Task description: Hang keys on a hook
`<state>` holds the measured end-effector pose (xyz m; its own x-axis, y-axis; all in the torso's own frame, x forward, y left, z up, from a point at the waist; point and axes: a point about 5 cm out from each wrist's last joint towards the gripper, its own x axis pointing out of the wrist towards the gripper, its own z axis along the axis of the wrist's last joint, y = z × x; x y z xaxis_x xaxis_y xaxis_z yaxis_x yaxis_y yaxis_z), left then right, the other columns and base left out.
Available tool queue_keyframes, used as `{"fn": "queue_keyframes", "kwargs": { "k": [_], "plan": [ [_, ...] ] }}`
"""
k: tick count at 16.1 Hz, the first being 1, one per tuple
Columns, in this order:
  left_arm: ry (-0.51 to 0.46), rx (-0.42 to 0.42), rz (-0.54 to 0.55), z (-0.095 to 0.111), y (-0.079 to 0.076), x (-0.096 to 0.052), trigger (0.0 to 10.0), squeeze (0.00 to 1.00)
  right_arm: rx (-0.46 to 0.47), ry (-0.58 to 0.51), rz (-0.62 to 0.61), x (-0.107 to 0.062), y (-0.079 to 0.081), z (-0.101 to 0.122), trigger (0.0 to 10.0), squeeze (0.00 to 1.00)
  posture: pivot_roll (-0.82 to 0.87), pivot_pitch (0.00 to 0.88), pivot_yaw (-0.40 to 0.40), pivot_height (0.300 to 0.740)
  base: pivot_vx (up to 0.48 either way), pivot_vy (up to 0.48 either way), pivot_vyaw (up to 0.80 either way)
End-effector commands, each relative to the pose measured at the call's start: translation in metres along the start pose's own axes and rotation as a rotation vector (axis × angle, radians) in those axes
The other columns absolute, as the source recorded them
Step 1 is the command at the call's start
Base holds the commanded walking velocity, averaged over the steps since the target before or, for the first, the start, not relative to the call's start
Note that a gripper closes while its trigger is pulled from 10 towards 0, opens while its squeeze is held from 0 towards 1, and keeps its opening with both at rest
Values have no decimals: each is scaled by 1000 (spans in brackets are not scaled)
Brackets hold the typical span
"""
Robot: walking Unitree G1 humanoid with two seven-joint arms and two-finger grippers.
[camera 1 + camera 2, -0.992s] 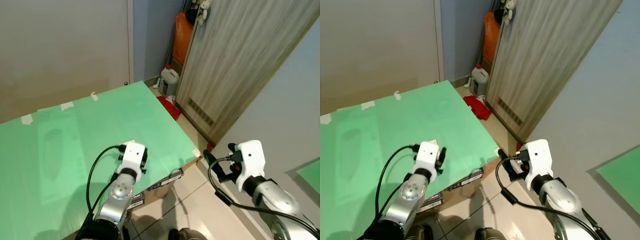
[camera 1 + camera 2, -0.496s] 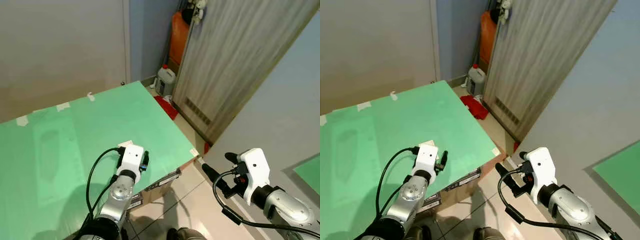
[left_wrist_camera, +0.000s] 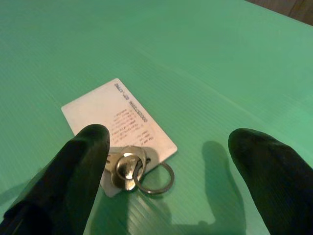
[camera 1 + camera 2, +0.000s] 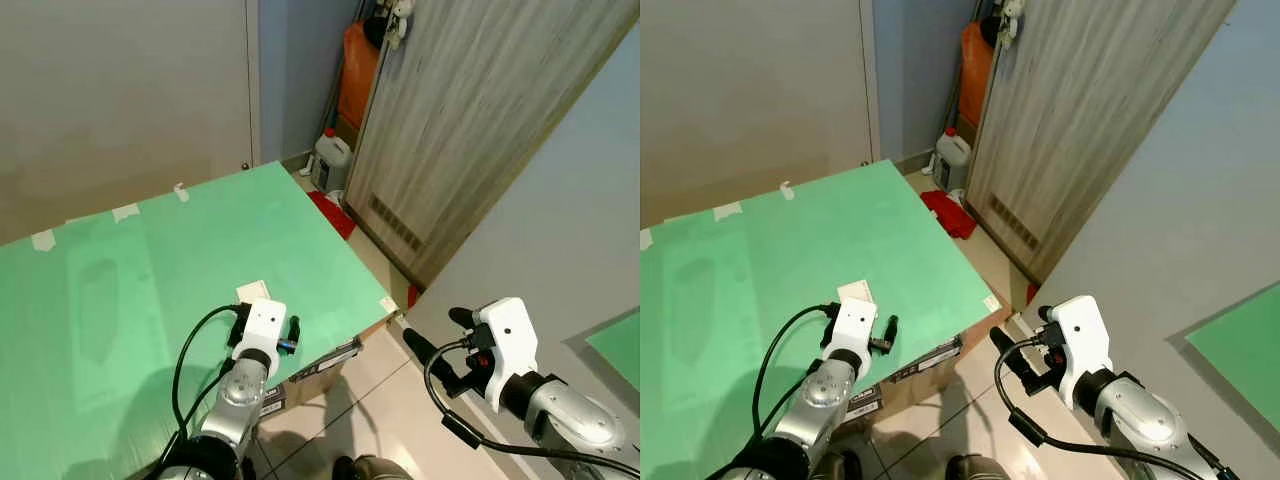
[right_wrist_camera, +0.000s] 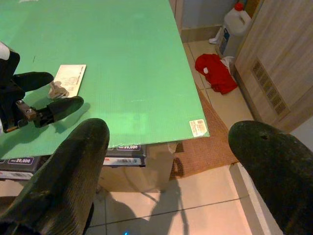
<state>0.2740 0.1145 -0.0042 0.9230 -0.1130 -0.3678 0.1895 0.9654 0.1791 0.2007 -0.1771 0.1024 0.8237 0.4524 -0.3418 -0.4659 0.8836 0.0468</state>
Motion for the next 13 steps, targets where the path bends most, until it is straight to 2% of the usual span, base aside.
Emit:
{"fn": "queue_keyframes", "kwargs": {
  "k": [1,9,10,11,13],
  "plan": [
    [21,-6,2,-4,-2,-1,10000,0,3,6,0,-1,2,0,10000,0,-210,133,-109,740,0,0,0],
    [114,-25,-48,-15,-6,0,10000,0,11,9,0,0,5,-1,10000,0,-208,137,-108,740,0,0,0],
    [148,-32,-70,-20,-8,-1,2706,0,11,9,1,1,5,-1,10000,0,-208,136,-108,740,0,0,0],
    [163,-36,-75,-22,-8,-2,0,0,11,8,2,1,6,-1,10000,0,-207,136,-108,740,0,0,0],
    [182,-39,-78,-25,-8,-2,0,0,10,10,2,1,6,-1,10000,0,-207,137,-109,740,0,0,0]
  ]
}}
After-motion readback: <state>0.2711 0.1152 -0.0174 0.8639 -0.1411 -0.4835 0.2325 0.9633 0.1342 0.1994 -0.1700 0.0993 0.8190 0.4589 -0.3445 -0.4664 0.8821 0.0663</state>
